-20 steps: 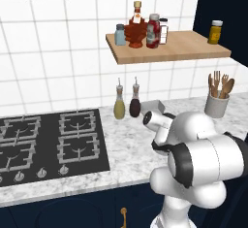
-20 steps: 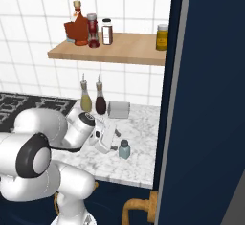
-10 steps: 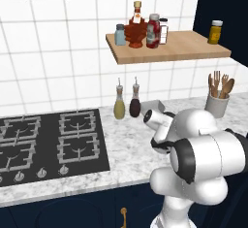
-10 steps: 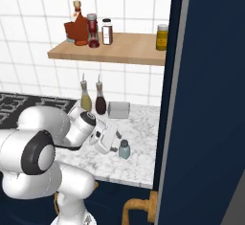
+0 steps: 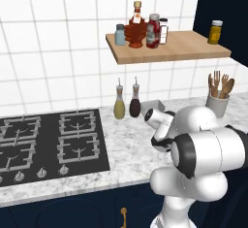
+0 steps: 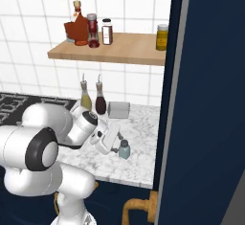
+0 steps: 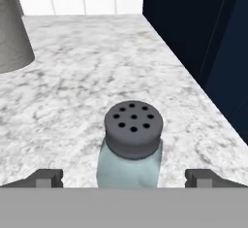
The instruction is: Put the shaker and condiment bottle from the counter next to their counterparts in the cabinet.
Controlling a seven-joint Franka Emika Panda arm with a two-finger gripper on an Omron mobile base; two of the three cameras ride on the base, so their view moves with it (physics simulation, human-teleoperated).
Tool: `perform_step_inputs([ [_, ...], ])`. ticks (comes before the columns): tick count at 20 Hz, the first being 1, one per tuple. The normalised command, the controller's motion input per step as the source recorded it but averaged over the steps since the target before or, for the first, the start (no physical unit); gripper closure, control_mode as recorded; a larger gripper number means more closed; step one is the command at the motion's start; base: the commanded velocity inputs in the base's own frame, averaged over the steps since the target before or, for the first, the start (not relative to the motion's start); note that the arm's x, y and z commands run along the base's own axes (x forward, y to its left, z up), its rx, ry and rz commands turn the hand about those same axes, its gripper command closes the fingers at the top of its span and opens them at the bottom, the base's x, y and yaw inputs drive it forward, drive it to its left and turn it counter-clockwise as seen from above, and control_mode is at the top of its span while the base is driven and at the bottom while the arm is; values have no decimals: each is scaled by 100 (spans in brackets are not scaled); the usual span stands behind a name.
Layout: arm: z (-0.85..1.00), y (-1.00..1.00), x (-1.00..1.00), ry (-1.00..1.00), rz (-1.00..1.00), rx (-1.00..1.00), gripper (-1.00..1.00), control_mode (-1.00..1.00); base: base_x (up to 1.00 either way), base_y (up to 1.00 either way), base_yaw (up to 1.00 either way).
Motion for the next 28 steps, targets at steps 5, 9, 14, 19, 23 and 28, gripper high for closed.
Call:
perform_step_inputs([
  [5,-3,-2,0,0,-2,0,-100,-100,0,0,0],
  [9,-15,-21,-5,0,-9,0,-100,-100,0,0,0],
  [14,-14,-23,0,0,-7,0,-100,-100,0,0,0],
  [19,-13,-13,0,0,-3,0,100,-100,0,0,0],
  [23,0,0,0,0,0,0,100,-100,0,0,0],
  [28,55,13,-24,-6,6,0,100,-100,0,0,0],
])
